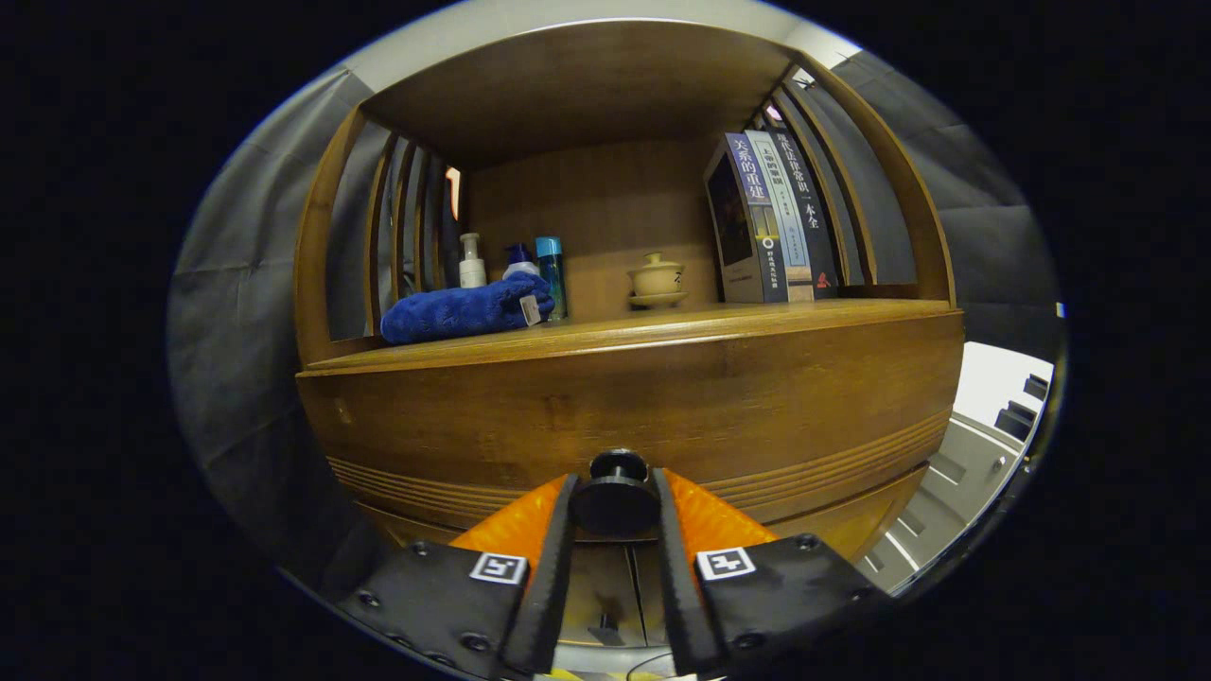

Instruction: Pull open the drawer, take out the items inside it, and place them on the countertop above the cabinet.

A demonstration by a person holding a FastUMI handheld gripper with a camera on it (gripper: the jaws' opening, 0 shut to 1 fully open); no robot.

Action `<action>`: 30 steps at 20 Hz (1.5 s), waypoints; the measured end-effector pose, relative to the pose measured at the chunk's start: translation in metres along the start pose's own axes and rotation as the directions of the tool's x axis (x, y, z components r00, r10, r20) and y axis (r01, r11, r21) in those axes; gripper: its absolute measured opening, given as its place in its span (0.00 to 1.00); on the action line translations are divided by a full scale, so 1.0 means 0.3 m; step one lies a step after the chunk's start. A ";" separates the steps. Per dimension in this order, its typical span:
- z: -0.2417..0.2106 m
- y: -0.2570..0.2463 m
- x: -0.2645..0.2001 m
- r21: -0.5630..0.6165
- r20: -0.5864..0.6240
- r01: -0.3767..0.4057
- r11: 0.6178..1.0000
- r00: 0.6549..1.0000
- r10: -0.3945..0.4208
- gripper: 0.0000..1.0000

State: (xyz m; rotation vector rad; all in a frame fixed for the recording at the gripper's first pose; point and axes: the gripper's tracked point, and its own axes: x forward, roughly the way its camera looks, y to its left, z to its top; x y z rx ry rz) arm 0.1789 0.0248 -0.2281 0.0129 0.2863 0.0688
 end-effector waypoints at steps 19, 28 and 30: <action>-0.064 0.020 -0.373 -0.033 -0.004 0.016 0.999 1.000 -0.016 0.31; -0.126 0.021 -0.534 -0.035 -0.035 0.005 0.999 0.999 -0.007 0.31; -0.139 0.029 -0.567 -0.038 -0.042 0.005 0.999 0.999 -0.007 0.31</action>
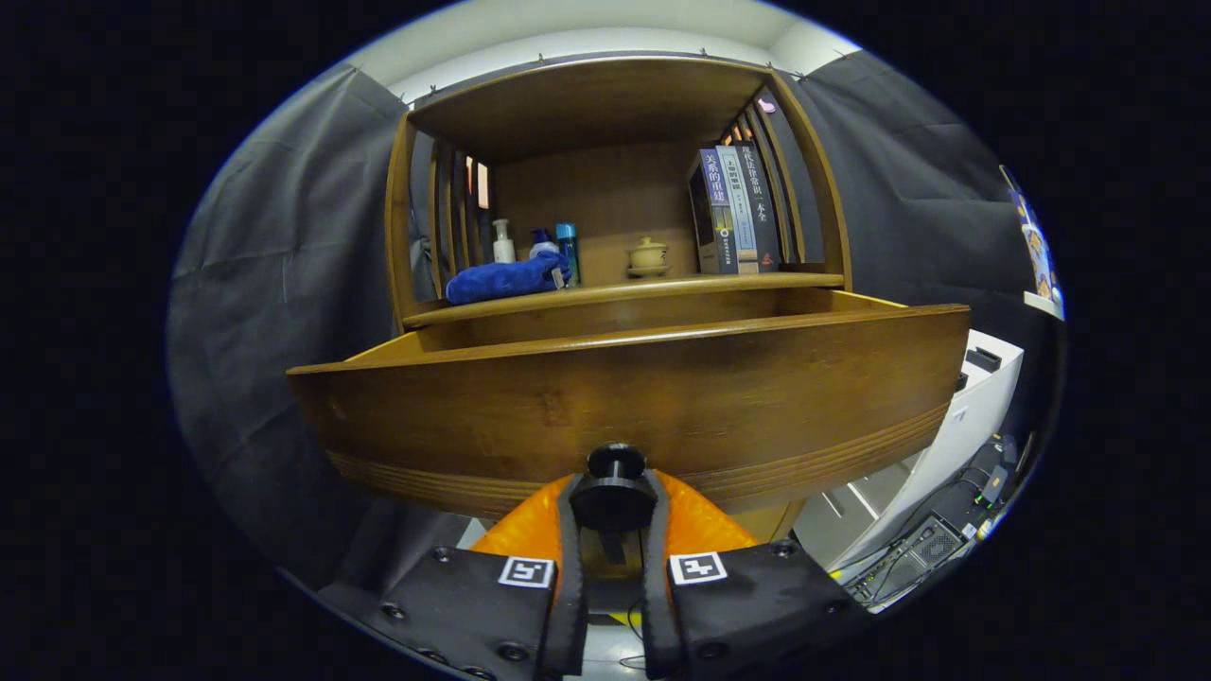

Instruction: Pull open the drawer, take out the items inside it, and place them on the countertop above the cabinet.

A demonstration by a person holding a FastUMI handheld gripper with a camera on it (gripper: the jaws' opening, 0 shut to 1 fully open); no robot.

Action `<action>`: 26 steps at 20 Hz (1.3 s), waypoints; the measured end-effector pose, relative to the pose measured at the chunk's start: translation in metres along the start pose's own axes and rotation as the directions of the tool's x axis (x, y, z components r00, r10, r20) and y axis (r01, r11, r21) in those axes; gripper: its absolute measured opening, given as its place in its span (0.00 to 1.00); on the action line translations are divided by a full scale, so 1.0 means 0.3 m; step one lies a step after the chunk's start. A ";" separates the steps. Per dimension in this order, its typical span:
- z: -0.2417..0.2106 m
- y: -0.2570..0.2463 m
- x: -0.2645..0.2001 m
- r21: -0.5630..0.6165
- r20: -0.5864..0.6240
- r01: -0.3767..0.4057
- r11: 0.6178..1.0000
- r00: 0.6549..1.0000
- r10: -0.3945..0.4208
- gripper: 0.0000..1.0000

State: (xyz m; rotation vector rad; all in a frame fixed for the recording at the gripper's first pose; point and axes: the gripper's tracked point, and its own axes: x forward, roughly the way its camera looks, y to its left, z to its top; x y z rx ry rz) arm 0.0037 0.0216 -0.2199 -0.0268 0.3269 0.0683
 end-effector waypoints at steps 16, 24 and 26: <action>0.021 0.021 -0.117 0.004 -0.016 0.016 1.000 1.000 -0.016 0.75; 0.206 0.053 -0.181 0.055 0.032 -0.020 0.998 0.999 0.018 0.98; 0.279 0.053 -0.189 0.031 0.068 -0.008 0.999 0.998 0.006 0.98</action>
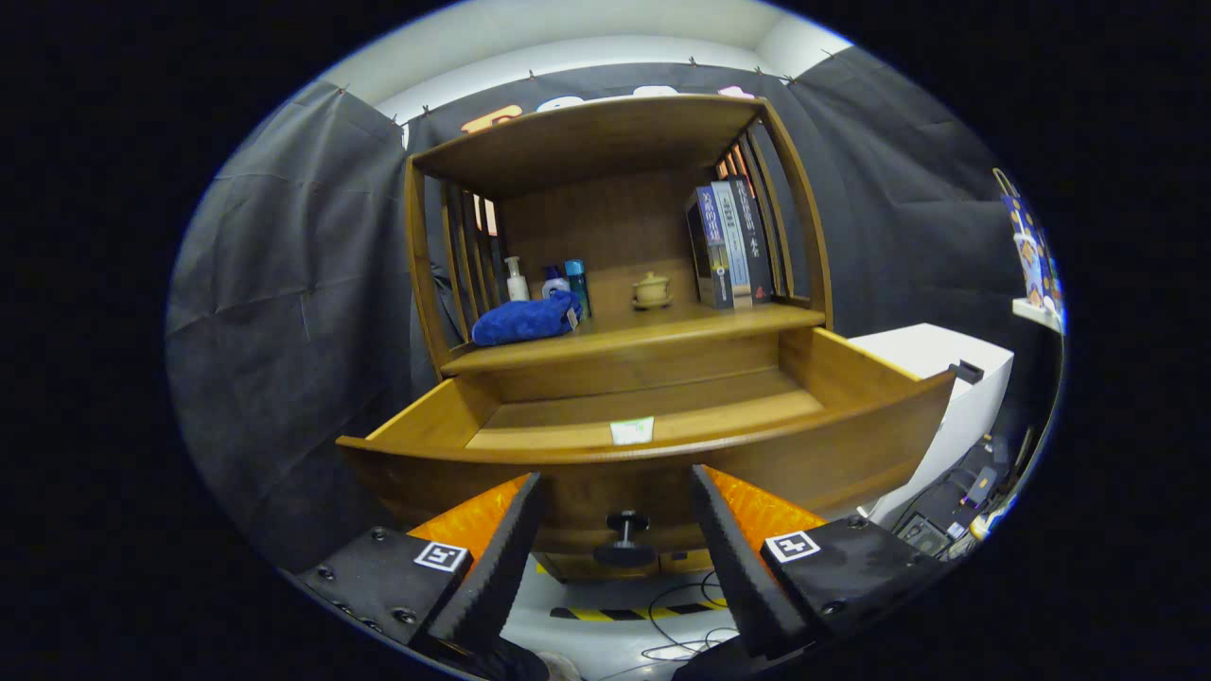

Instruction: Pull open the drawer, take out the items inside it, and place them on the countertop above the cabinet.

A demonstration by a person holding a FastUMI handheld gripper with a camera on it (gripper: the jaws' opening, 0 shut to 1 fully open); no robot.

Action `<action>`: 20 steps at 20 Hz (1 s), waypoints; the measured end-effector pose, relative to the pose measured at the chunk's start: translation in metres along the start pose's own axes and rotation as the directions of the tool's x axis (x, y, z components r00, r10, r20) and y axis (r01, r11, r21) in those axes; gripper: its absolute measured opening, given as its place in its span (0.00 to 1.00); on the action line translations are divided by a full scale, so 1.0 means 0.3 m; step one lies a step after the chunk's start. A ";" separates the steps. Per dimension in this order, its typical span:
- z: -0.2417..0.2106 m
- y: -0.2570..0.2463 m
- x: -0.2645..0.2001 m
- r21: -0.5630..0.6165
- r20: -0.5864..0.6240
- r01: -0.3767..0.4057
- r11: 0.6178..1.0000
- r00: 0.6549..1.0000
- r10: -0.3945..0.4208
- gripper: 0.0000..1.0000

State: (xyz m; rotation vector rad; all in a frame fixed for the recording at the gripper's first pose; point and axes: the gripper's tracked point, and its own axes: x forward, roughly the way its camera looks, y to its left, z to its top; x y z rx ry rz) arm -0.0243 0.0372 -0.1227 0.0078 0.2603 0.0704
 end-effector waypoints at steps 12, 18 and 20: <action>0.263 -0.007 0.309 -0.055 -0.079 0.053 0.997 0.995 -0.057 0.99; 0.260 0.020 0.499 -0.056 -0.224 0.021 0.998 0.974 -0.033 0.99; 0.200 0.028 0.552 -0.054 -0.309 0.013 0.998 0.951 -0.029 0.99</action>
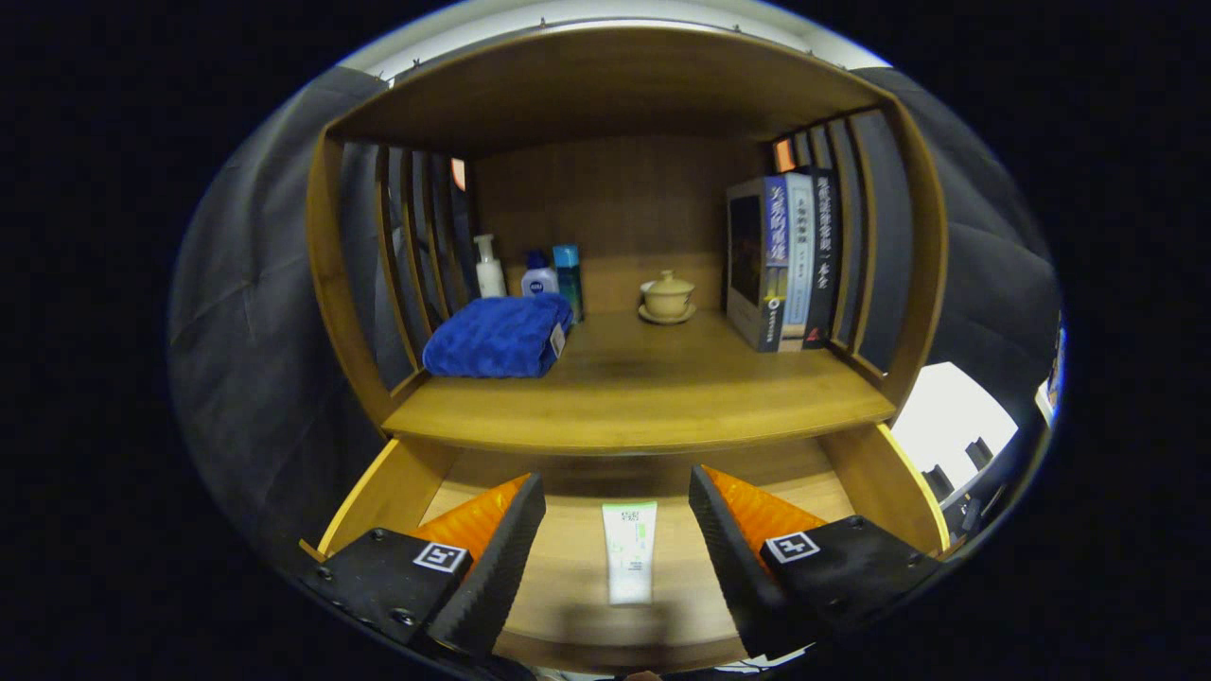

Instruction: Pull open the drawer, take out the items inside it, and place them on the countertop above the cabinet.

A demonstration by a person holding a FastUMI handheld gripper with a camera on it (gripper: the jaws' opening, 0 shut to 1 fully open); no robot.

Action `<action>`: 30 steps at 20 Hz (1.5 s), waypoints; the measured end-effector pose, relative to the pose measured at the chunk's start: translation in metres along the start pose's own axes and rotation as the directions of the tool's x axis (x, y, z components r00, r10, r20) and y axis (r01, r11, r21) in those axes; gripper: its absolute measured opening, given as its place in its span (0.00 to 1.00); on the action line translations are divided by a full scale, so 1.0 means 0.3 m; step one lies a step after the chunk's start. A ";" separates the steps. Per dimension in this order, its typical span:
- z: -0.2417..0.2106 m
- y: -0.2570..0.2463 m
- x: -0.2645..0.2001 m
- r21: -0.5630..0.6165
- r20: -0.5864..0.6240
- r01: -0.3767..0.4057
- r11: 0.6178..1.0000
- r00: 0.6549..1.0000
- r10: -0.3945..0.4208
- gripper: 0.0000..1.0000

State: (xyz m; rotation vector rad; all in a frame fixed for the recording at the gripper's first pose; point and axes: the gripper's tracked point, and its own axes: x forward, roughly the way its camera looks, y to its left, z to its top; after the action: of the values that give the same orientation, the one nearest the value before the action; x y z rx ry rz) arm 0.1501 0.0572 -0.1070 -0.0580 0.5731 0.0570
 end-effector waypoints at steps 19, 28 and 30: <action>-0.420 -0.074 0.242 0.014 -0.620 0.113 0.994 0.781 -0.080 0.69; -0.290 -0.091 0.135 0.063 -0.581 0.090 0.994 0.813 -0.036 0.49; -0.255 -0.093 0.095 0.069 -0.573 0.073 0.995 0.819 -0.021 0.49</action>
State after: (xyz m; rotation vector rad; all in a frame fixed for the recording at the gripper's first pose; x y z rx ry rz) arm 0.1347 0.0251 -0.1857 -0.0009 1.1812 -0.0379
